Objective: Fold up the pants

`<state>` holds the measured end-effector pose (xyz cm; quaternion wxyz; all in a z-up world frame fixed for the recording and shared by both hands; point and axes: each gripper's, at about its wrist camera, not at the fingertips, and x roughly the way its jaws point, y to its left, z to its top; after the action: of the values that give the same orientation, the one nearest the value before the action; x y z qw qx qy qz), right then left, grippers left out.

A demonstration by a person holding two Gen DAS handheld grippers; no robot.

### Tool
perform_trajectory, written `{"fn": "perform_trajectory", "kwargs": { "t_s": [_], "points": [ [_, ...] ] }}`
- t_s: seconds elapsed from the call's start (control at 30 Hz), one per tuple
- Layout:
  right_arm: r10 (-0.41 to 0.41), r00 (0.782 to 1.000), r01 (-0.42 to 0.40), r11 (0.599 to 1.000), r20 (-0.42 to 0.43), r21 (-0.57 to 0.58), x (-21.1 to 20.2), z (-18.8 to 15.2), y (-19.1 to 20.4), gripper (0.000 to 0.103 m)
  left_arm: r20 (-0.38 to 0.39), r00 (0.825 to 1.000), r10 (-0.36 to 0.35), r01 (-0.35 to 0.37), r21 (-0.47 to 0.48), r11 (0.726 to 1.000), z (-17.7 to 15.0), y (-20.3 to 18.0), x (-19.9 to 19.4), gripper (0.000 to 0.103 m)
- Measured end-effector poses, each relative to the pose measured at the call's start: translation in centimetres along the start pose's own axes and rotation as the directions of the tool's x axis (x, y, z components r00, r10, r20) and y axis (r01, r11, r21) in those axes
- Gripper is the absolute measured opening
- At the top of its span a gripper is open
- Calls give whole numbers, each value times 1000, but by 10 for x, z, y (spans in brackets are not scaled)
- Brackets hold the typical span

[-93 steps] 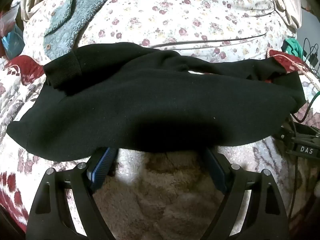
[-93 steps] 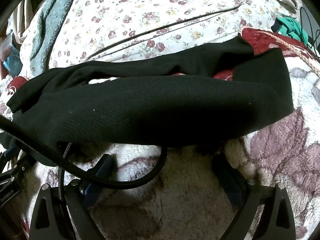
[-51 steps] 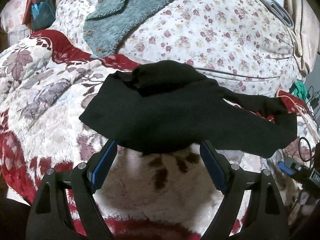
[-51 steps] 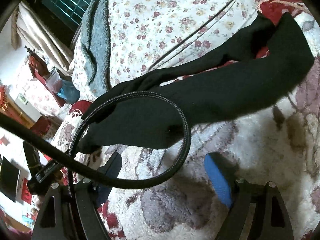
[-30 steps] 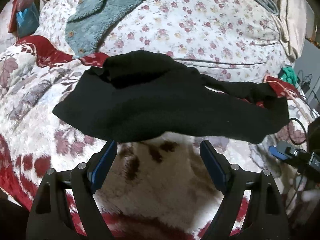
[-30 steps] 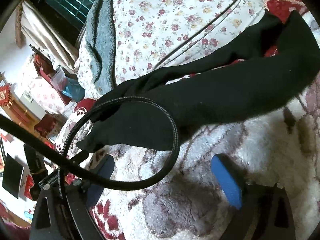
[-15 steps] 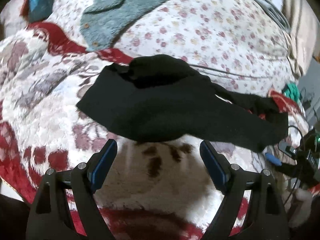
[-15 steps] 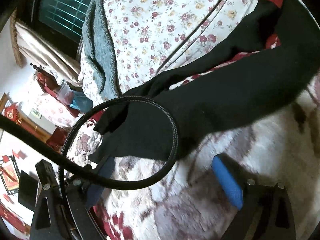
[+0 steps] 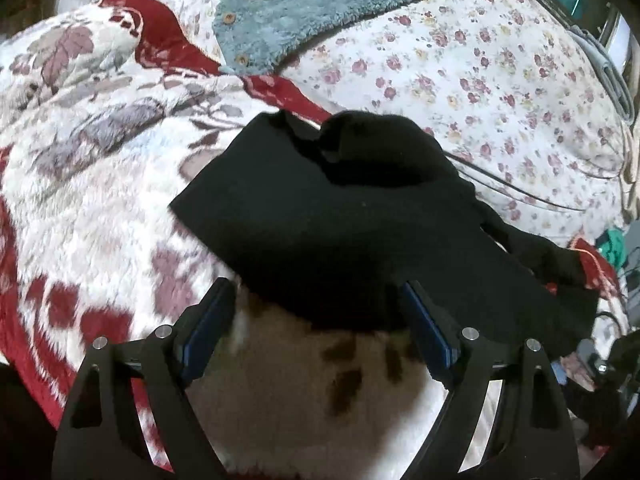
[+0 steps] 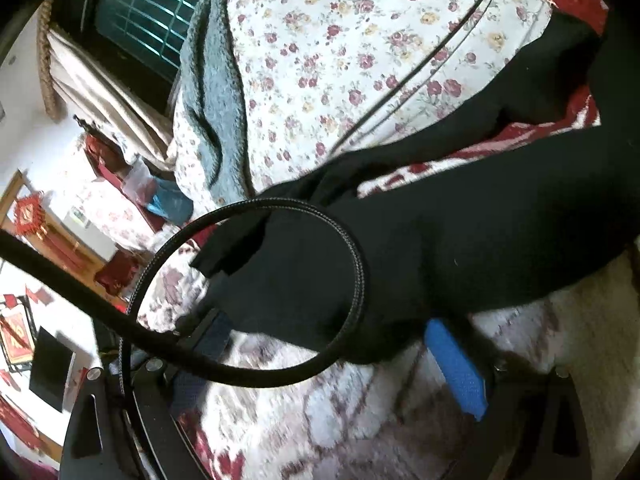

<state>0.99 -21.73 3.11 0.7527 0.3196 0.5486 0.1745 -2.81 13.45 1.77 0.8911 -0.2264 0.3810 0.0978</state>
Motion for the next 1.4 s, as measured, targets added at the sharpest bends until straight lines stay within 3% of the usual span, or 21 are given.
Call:
{"fn": "perform_trajectory", "kwargs": {
  "t_s": [0.17, 0.2, 0.23, 0.3, 0.33, 0.37, 0.43, 0.5, 0.57, 0.83, 1.07, 1.2, 1.3, 1.4],
  "points": [
    [41, 999, -41, 999, 0, 0, 14, 9, 1, 92, 26, 1000, 5, -4, -17, 1000, 13, -3, 19, 85],
    [40, 999, -40, 999, -3, -9, 18, 10, 2, 83, 31, 1000, 6, -5, -15, 1000, 14, -3, 21, 85],
    [48, 999, -48, 999, -14, -11, 20, 10, 3, 57, 32, 999, 8, -7, -13, 1000, 15, -4, 22, 85],
    [30, 997, -29, 999, -65, 18, 31, 9, -2, 36, 29, 1000, -6, 6, 0, 1000, 16, -5, 22, 85],
    [22, 998, -21, 999, -62, 24, 31, 9, -4, 33, 22, 1000, -6, 6, 8, 1000, 17, -4, 22, 73],
    [31, 998, -29, 999, -53, 28, 29, 10, -3, 33, 13, 1000, 15, -15, 20, 1000, 19, -2, 23, 50],
    [47, 998, -46, 999, -49, 20, 27, 9, -1, 26, -5, 1000, 26, -26, 19, 999, 24, 3, 25, 31],
    [54, 997, -54, 999, -56, 0, 27, 8, 3, 22, -26, 999, -27, 26, -42, 999, 29, 13, 26, 20],
    [77, 994, -80, 996, -74, -44, 30, 7, 11, 16, -44, 999, -25, 24, -31, 999, 32, 10, 26, 16],
    [57, 996, -63, 994, -67, -93, 36, 15, 36, 7, 40, 999, -19, 16, 76, 997, 48, -6, -6, 12],
    [110, 988, -123, 985, -107, -124, 39, 9, 84, 7, 99, 995, 7, -14, 75, 997, 76, 22, -41, 11],
    [176, 968, -200, 972, -180, -124, 67, -15, 115, 7, 133, 985, 110, -125, 112, 986, 84, 45, -52, 11],
    [178, 950, -203, 976, -257, -74, 103, -39, 116, 10, 38, 984, 176, -179, 114, 977, 79, 64, -31, 12],
    [187, 907, -197, 980, -377, 12, 133, -60, 104, 12, -15, 979, 205, -203, 83, 976, 68, 75, -14, 19]
  ]
}}
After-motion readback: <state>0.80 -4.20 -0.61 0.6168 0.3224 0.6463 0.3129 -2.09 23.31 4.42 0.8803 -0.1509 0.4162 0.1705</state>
